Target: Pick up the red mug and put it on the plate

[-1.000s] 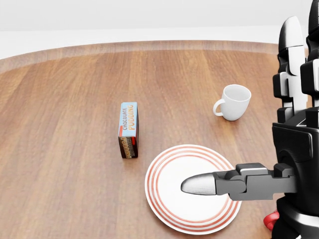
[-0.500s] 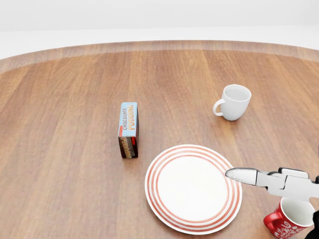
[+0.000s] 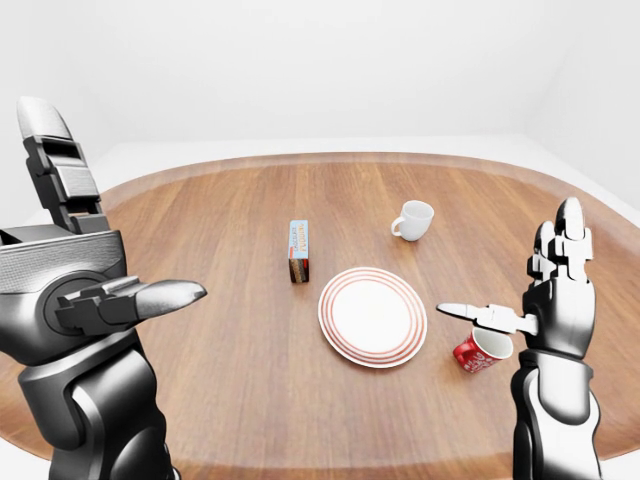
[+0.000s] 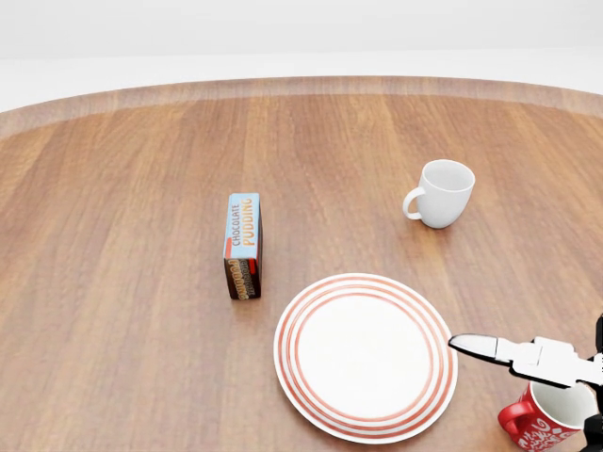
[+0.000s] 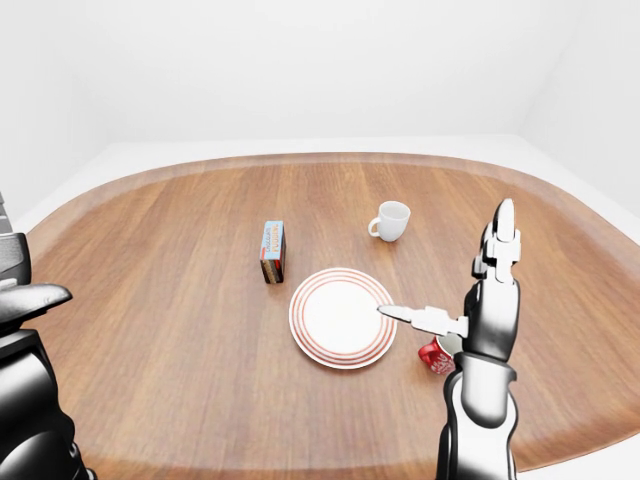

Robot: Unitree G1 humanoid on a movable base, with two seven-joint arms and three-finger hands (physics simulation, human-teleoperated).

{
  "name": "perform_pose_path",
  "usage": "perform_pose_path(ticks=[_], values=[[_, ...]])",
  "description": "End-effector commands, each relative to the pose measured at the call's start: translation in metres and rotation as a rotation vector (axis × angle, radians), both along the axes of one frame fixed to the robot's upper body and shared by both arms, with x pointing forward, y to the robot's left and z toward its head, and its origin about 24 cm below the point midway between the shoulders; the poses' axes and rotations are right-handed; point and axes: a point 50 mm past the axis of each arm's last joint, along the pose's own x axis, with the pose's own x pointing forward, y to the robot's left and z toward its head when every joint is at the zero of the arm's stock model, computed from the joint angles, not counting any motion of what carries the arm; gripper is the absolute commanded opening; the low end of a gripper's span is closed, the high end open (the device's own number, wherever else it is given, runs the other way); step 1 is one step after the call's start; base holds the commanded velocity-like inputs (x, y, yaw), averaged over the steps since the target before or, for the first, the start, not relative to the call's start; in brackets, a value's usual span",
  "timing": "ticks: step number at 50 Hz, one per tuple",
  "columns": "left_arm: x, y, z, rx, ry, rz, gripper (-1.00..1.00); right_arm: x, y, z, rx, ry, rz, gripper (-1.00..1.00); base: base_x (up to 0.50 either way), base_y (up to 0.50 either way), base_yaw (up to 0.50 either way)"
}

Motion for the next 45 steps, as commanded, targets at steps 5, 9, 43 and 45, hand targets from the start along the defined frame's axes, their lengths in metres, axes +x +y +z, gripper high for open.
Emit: perform_pose_path(ticks=[5, 9, 43, 45], values=[[0.000, 0.000, 0.000, 0.000, 0.002, 0.001, 1.00, 0.002, -0.011, -0.028, 0.017, 0.130, -0.040, 1.00, 0.00, 0.00, 0.00], [0.001, 0.000, -0.001, 0.003, 0.009, 0.003, 1.00, 0.000, -0.009, -0.021, 0.000, 0.104, -0.034, 1.00, 0.00, 0.00, 0.00], [0.001, 0.000, -0.004, 0.008, 0.017, 0.004, 1.00, 0.020, -0.009, -0.050, -0.058, 0.292, 0.122, 1.00, 0.00, 0.00, 0.00], [0.001, 0.000, -0.004, 0.009, 0.016, 0.004, 1.00, 0.019, -0.010, -0.057, -0.054, 0.323, 0.111, 1.00, 0.00, 0.00, 0.00]])
